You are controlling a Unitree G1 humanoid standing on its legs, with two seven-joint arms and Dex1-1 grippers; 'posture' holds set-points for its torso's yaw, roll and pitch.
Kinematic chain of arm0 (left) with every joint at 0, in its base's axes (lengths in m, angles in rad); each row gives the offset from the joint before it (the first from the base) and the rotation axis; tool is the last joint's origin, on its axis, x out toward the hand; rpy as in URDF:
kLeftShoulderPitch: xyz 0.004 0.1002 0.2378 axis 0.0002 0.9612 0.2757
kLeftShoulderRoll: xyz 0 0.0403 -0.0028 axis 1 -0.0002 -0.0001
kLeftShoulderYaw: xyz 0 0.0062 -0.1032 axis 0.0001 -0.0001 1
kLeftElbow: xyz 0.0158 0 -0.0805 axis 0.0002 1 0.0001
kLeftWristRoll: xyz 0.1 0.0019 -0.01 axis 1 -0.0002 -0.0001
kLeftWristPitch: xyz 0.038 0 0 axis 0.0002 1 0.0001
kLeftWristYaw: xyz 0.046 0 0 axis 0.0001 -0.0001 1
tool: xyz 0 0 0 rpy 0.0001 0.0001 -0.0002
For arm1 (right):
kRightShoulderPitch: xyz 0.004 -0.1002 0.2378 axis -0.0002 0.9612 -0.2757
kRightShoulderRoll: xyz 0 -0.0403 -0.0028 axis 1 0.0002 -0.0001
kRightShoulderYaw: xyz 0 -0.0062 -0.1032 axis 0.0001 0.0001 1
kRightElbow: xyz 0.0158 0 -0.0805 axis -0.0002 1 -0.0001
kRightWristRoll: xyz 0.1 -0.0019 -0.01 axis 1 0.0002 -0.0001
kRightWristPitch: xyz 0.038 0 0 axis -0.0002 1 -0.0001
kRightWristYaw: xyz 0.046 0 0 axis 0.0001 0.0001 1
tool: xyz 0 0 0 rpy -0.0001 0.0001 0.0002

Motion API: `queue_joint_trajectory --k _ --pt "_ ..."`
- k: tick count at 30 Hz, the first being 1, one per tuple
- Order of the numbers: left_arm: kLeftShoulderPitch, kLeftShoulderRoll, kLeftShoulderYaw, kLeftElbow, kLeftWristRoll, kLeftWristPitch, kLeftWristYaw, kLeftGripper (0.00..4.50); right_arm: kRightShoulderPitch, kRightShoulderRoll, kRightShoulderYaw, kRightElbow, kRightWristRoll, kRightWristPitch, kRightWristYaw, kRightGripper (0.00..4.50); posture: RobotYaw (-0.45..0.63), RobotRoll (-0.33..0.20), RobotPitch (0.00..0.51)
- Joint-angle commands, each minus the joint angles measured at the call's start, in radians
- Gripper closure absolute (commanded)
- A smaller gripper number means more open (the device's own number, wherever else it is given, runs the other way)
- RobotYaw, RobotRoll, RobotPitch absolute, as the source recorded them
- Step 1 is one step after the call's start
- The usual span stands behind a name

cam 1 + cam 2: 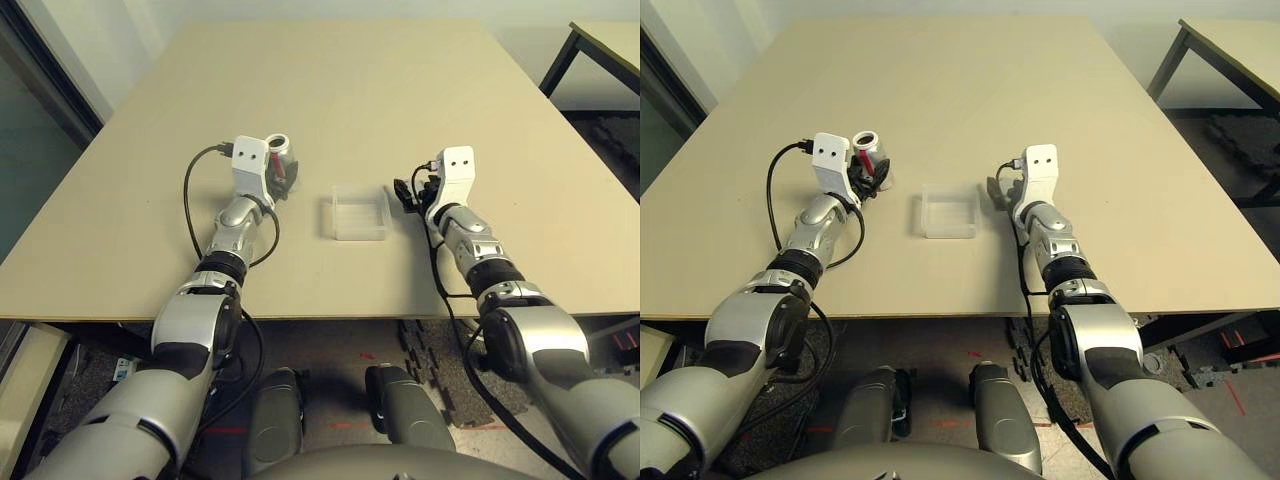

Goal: Pour the medicine from the bottle into the box.

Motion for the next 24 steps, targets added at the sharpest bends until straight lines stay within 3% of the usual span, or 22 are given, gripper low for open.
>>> queue_joint_trajectory --k 1,6,12,15,19,24 --pt "-0.033 0.027 -0.002 0.014 0.014 0.005 -0.007 1.83 -0.013 -0.034 -0.027 -0.093 0.028 0.037 0.026 0.0 -0.12 0.0 0.085" --pt "-0.068 0.08 -0.045 0.027 0.076 -0.016 0.002 1.83 0.083 -0.108 -0.012 -0.385 0.051 0.221 0.099 0.0 -0.13 0.0 0.088" --pt "-0.143 0.142 -0.092 0.054 0.142 -0.037 0.001 1.83 0.34 -0.299 0.069 -0.933 0.118 0.727 0.248 0.0 -0.14 0.0 0.09" --pt "-0.171 0.154 -0.065 0.074 0.126 -0.012 0.017 1.83 0.442 -0.351 0.077 -1.126 0.172 0.874 0.284 0.0 -0.16 0.0 0.086" --pt "-0.182 0.149 0.03 0.097 0.05 0.058 0.064 1.83 0.476 -0.285 0.04 -1.213 0.212 0.917 0.236 0.0 -0.17 0.0 0.082" --pt "-0.148 0.119 0.112 0.096 -0.015 0.096 0.106 1.83 0.422 -0.127 -0.011 -1.126 0.2 0.776 0.114 0.0 -0.16 0.0 0.076"
